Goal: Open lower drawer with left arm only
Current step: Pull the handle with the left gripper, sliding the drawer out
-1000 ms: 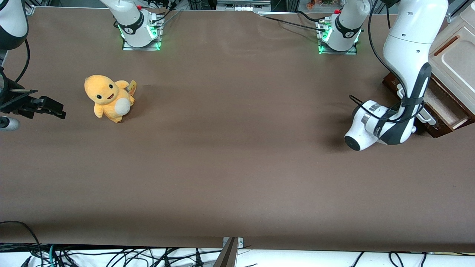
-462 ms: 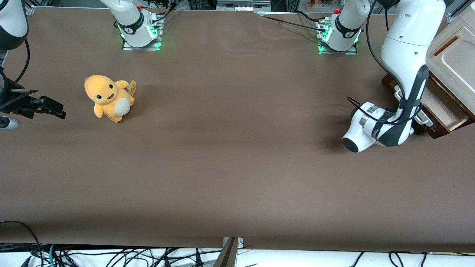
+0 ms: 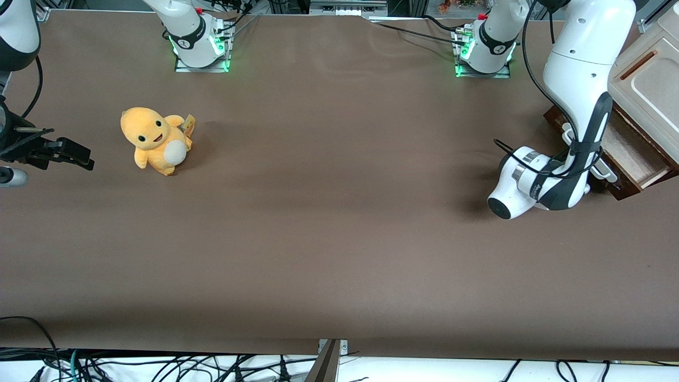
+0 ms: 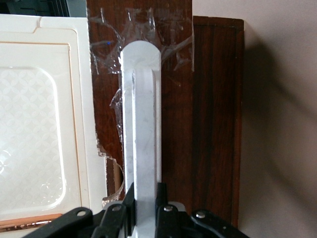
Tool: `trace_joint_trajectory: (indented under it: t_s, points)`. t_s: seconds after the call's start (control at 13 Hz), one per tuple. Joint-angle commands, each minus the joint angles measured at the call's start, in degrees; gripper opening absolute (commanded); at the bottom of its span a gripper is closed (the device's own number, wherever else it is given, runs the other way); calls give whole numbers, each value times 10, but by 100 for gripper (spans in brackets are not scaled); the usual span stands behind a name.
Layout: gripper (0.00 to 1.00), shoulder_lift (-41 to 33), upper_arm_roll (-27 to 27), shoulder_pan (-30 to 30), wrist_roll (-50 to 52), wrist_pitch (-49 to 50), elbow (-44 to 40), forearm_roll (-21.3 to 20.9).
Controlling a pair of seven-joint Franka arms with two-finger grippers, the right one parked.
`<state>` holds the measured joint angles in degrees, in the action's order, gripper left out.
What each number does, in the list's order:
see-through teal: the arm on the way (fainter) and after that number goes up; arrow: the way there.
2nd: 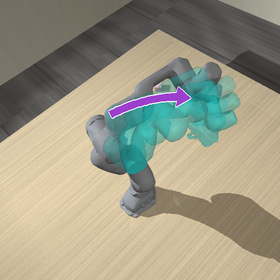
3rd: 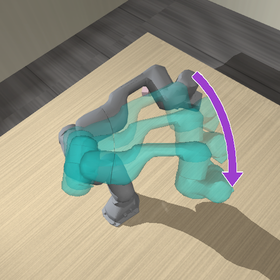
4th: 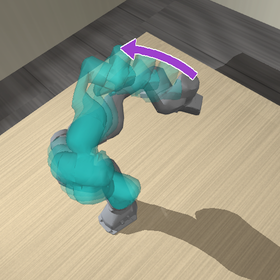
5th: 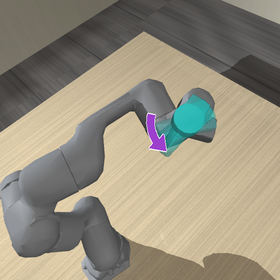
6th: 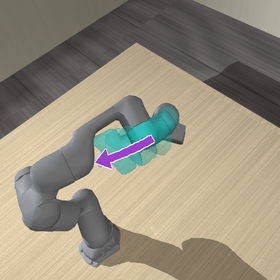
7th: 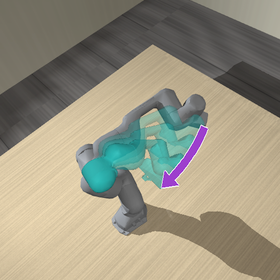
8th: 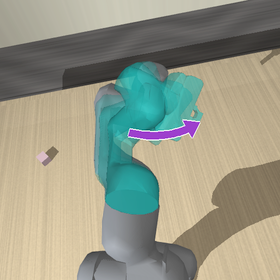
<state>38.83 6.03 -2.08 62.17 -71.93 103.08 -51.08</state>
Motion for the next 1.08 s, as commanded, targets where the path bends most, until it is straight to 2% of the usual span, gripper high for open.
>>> trace_joint_trajectory:
  t_s: [0.0, 0.08, 0.15, 0.38, 0.69, 1.0]
  points:
    - [5, 3, -1, -10, -18, 23, -17, 17]
    - [72, 3, -1, -9, -18, 24, -16, 17]
    - [100, 3, -1, -7, -19, 25, -15, 17]
    - [100, 2, -1, -7, -20, 25, -15, 17]
    - [100, -9, -1, -9, -70, 25, -25, 17]
    - [100, -11, 46, -13, -95, 43, -88, 82]
